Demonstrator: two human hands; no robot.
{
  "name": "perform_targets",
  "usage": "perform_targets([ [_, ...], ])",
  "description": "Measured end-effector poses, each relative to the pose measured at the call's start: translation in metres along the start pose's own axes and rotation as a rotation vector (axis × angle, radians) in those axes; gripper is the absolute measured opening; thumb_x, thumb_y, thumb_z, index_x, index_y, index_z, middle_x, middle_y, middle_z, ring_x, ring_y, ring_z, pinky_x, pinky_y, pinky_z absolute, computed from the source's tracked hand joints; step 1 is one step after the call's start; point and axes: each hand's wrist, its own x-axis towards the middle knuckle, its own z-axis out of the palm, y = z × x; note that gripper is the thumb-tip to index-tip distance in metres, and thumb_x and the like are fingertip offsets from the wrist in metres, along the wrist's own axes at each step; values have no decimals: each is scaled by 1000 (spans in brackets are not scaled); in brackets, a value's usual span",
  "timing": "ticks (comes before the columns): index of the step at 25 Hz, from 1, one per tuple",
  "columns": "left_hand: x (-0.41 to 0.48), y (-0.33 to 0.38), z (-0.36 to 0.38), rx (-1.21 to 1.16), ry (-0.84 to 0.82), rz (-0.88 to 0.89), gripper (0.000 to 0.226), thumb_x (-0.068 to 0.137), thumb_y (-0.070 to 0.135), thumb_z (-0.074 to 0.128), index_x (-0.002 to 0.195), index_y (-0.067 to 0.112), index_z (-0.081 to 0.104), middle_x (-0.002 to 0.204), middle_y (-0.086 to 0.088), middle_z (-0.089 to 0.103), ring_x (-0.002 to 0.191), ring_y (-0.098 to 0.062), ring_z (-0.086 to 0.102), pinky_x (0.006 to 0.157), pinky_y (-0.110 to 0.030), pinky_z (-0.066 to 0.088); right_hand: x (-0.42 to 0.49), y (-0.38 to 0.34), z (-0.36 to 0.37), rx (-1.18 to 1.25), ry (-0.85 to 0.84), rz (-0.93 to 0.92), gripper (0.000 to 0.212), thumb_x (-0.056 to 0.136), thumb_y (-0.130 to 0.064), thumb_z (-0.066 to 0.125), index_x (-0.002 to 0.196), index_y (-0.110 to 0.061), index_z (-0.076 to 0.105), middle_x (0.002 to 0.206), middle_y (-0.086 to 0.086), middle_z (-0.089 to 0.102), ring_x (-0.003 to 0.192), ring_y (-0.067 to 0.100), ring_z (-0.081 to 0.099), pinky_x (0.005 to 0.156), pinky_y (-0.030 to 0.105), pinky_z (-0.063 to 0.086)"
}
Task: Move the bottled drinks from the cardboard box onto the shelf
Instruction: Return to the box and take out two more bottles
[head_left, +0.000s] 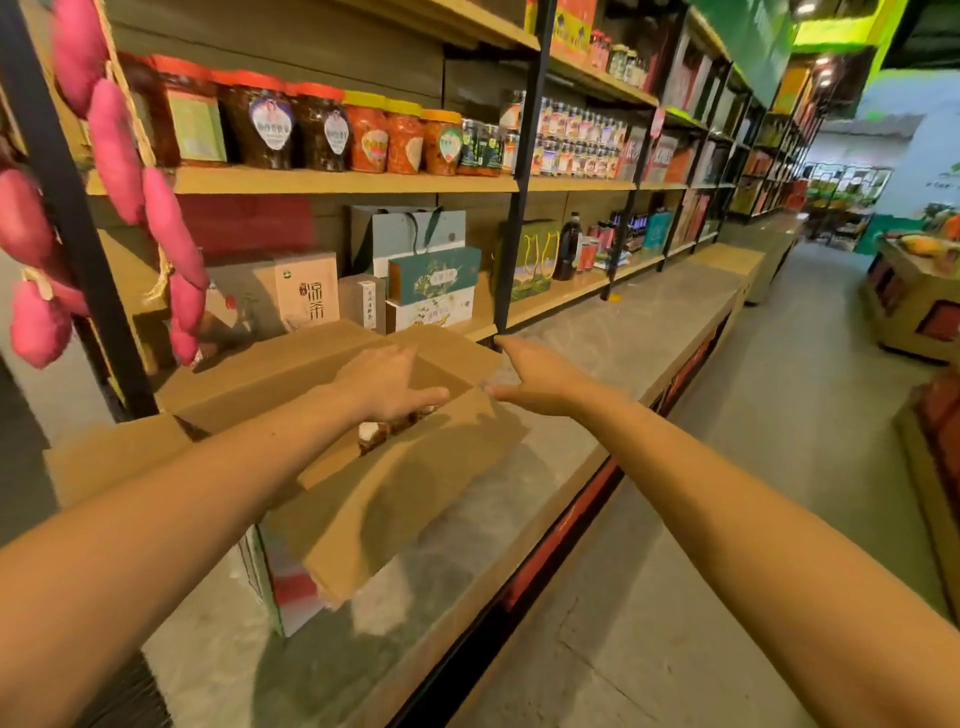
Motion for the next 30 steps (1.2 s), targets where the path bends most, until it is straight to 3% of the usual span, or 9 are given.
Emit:
perform_targets([
  [6, 61, -40, 21, -52, 17, -121, 68, 86, 51, 56, 142, 19, 32, 143, -7, 45, 127, -27, 45, 105, -39, 37, 127, 17, 47, 66, -139, -149, 51, 90, -38, 59, 136, -25, 42, 136, 3, 50, 123, 22, 48, 106, 43, 40],
  [9, 77, -64, 44, -44, -18, -258, 72, 88, 48, 56, 145, 14, 27, 148, -9, 38, 133, -27, 38, 108, -36, 33, 173, 13, 77, 99, -223, -252, 49, 91, -39, 55, 135, -23, 41, 127, -6, 49, 117, 17, 47, 102, 30, 38],
  [12, 90, -85, 75, -56, -35, -365, 77, 89, 50, 52, 149, 14, 19, 155, -8, 27, 141, -25, 27, 114, -35, 24, 208, 17, 113, 203, -349, -431, 69, 92, -31, 58, 149, -16, 22, 152, 5, 33, 138, 22, 33, 110, 30, 28],
  [17, 98, -102, 116, -156, -94, -515, 78, 90, 47, 51, 150, 14, 14, 156, -9, 22, 144, -22, 20, 115, -30, 17, 264, 35, 163, 298, -603, -623, 76, 90, -28, 61, 150, -17, 16, 155, 3, 27, 143, 17, 26, 115, 28, 24],
  [22, 96, -108, 150, -326, -167, -620, 82, 88, 43, 58, 150, 15, 13, 156, -5, 22, 143, -18, 21, 113, -25, 19, 286, 39, 200, 419, -805, -579, 88, 88, -30, 63, 151, -22, 2, 158, 4, 18, 145, 17, 18, 118, 36, 22],
  [26, 103, -121, 168, -467, -204, -672, 85, 85, 37, 65, 150, 13, 17, 156, -2, 23, 143, -16, 23, 114, -25, 19, 308, 32, 220, 416, -953, -482, 86, 85, -24, 68, 150, -17, 10, 154, 5, 28, 141, 20, 29, 114, 31, 27],
  [30, 110, -137, 193, -624, -161, -770, 75, 80, 30, 72, 142, 13, 35, 143, 0, 44, 130, -15, 41, 105, -23, 32, 312, 32, 242, 344, -980, -391, 77, 85, -16, 67, 147, -17, 23, 151, 3, 32, 138, 21, 33, 107, 27, 31],
])
